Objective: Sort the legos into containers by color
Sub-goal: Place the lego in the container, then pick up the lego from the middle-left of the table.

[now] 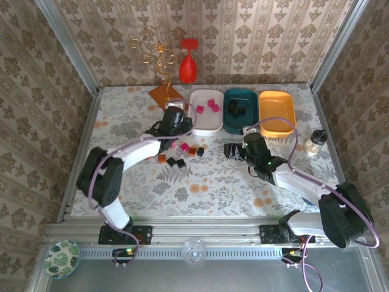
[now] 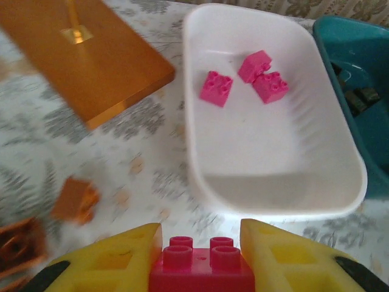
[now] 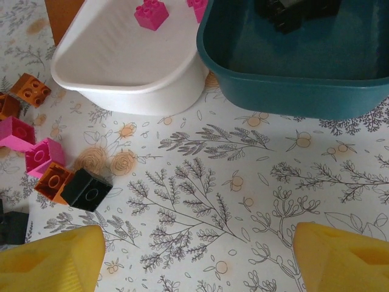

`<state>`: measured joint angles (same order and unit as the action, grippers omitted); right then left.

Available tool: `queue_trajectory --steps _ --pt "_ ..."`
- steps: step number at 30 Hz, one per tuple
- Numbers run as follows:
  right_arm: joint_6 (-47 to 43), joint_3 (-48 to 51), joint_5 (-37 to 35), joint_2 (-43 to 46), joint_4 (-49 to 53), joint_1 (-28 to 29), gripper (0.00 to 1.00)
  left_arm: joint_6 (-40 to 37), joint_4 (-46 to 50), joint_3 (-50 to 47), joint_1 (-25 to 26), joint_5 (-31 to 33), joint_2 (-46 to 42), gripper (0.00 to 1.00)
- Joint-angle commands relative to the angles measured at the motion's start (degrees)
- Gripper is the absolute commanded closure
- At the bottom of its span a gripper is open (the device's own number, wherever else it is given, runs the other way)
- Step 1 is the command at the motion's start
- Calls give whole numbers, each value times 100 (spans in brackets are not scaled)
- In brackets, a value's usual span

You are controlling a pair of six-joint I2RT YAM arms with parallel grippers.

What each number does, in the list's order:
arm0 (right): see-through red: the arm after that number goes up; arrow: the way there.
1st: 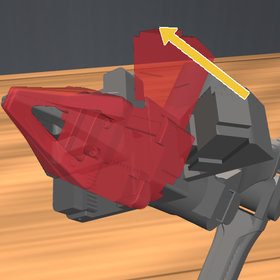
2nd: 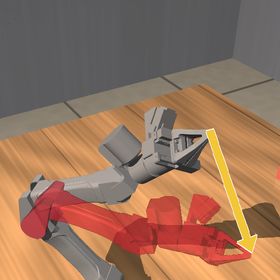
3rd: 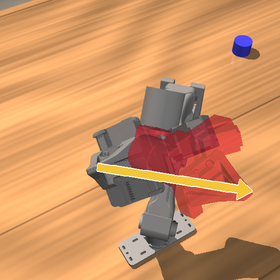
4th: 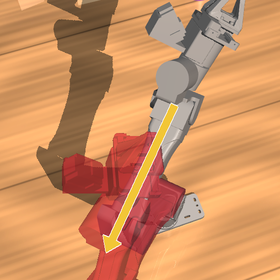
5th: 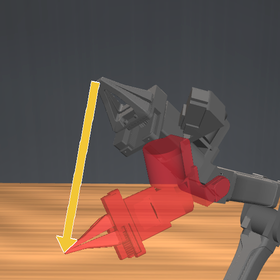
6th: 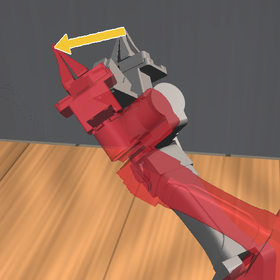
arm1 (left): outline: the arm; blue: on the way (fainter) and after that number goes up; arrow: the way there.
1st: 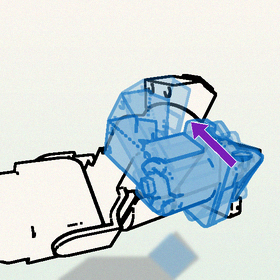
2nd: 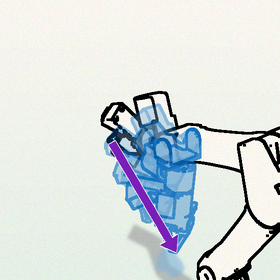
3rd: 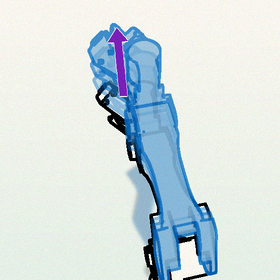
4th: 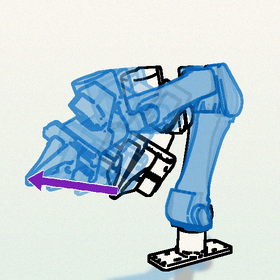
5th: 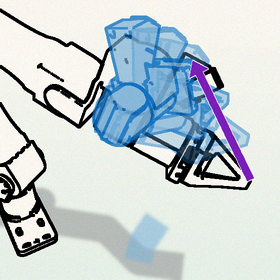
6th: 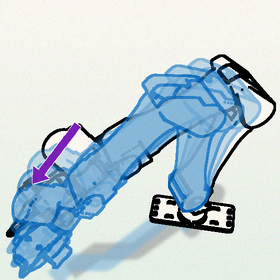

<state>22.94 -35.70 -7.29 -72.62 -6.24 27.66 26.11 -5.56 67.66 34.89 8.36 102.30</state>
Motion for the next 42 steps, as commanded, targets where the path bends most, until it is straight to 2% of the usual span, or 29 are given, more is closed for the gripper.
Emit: queue_trajectory --steps 1,5,9,12,16,19,21,23,27,30,35,42 --pt "108 71 -202 43 -141 -6 18 -244 -2 1016 35 -340 800 65" --pt "110 70 -203 29 -141 -6 18 -381 521 2387 35 -441 1823 61" --pt "35 70 -57 77 -165 -6 17 -645 911 3022 13 -377 2018 40" --pt "-29 72 262 101 -276 23 17 -889 877 2465 -34 -181 1426 28" --pt "-88 41 344 60 -351 146 17 -940 495 611 -318 -93 -53 21" --pt "-77 -13 381 -59 -346 211 17 -901 473 -787 -756 -84 -1119 18" --pt "-62 -57 412 -168 -356 246 17 -758 568 -1357 -1258 -168 -1594 18" --pt "-51 -117 432 -284 -346 287 17 -664 633 -1647 -1707 -442 -1718 18" --pt "-33 -235 431 -496 -266 328 17 -629 950 -1288 -2223 -946 -1251 18" --pt "-54 -268 361 -527 -192 337 17 -631 1084 -804 -2402 -1081 -717 18" --pt "-121 -227 220 -409 -134 337 17 -696 1540 -10 -2488 -964 154 23" --pt "-115 -253 219 -414 -99 337 17 -677 1844 388 -2485 -1038 792 28"
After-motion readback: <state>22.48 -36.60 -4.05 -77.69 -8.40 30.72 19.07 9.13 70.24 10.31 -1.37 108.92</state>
